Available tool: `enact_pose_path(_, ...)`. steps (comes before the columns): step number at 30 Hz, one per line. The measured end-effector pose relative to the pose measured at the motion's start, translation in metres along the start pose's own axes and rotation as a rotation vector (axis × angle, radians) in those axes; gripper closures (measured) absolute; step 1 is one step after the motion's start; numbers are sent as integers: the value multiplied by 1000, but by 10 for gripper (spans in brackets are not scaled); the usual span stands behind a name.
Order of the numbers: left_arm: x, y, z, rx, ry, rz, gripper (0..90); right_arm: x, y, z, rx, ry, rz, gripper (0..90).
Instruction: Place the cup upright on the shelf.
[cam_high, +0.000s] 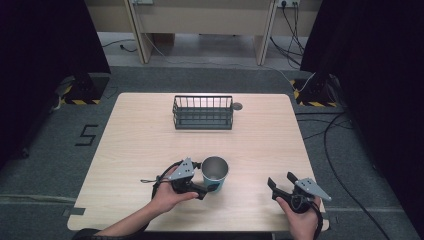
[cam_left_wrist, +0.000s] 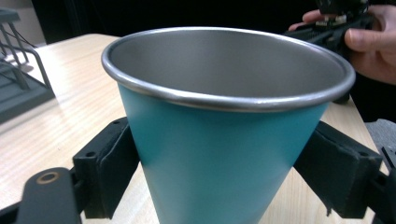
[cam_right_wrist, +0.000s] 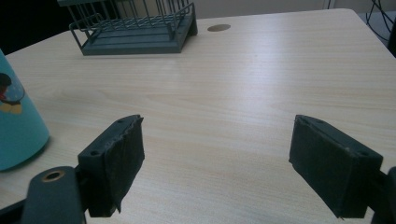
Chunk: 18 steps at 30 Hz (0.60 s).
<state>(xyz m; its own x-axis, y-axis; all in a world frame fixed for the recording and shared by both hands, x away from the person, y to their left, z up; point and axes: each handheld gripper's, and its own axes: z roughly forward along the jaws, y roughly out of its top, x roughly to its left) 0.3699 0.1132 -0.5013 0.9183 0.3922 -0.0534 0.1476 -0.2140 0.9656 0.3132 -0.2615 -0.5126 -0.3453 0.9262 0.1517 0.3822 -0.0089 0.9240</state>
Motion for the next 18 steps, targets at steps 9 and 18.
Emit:
enact_pose_path(9,5,11,-9,-40,24,2,162,0,0,0,2,-1,3,187)
enact_pose_path(18,13,19,-17,-57,55,14,163,0,0,0,2,2,5,187)
